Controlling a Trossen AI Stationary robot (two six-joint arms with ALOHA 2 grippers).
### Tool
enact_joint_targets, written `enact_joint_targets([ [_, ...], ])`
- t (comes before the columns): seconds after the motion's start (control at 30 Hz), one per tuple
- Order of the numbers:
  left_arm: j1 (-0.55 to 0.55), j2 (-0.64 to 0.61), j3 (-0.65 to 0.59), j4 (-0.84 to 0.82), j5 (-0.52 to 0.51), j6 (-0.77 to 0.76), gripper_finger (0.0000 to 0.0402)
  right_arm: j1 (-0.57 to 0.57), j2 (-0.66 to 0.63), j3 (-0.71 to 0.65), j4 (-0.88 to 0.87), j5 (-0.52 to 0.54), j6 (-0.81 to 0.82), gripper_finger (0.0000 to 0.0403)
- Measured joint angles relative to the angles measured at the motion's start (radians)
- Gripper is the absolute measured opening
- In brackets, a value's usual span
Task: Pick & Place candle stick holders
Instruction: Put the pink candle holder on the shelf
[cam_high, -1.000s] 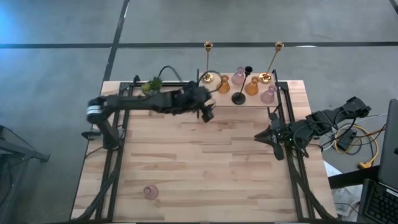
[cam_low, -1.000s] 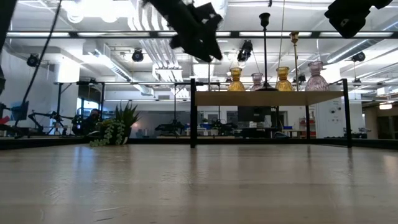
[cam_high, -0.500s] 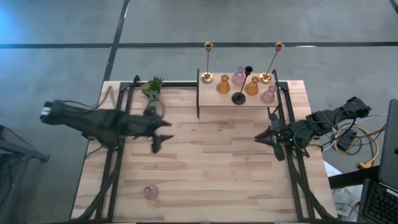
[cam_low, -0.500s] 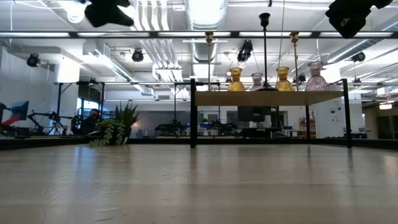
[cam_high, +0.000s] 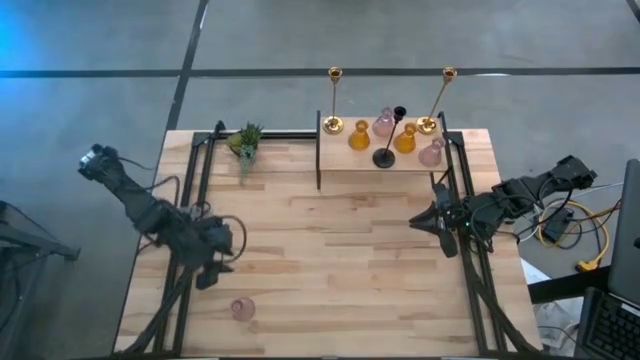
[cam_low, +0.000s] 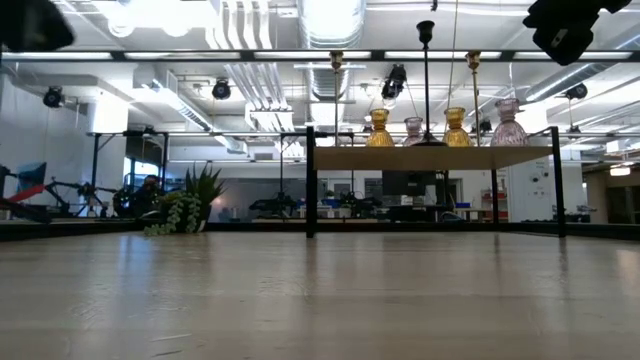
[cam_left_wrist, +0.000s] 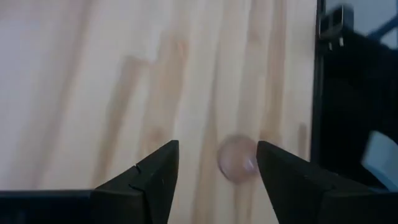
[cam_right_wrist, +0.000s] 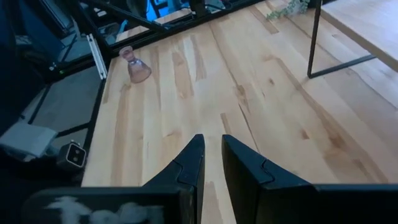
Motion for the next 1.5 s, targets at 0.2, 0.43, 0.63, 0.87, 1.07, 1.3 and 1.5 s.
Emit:
enact_joint_targets([
  [0.2,-0.189,0.066,0.0,-0.005,0.004,-0.17,0.0201,0.0,0.0,0.0,0.011,0.032,0.022,0.0047],
  [0.43,-0.374,0.141,-0.001,-0.002,-0.125,-0.415,0.0194,0.0,-0.001,0.0,0.063,0.089,-0.012,0.0048],
  [0.63,-0.463,0.253,-0.012,0.077,-0.212,-0.58,0.0194,0.0,0.0,0.0,0.073,0.13,-0.04,0.0048],
  [0.87,-0.474,0.383,-0.056,0.309,-0.193,-0.665,0.0194,0.0,0.0,0.0,0.086,0.2,-0.123,0.0048],
  [1.07,-0.476,0.464,-0.068,0.388,-0.189,-0.711,0.0194,-0.001,0.0,0.0,0.109,0.221,-0.133,0.0048],
  [1.3,-0.477,0.582,-0.068,0.452,-0.305,-0.731,0.0195,-0.001,0.0,0.0,0.112,0.235,-0.169,0.0048],
  [1.5,-0.476,0.657,-0.068,0.451,-0.4,-0.727,0.0195,0.0,0.0,0.0,0.13,0.237,-0.182,0.0048],
])
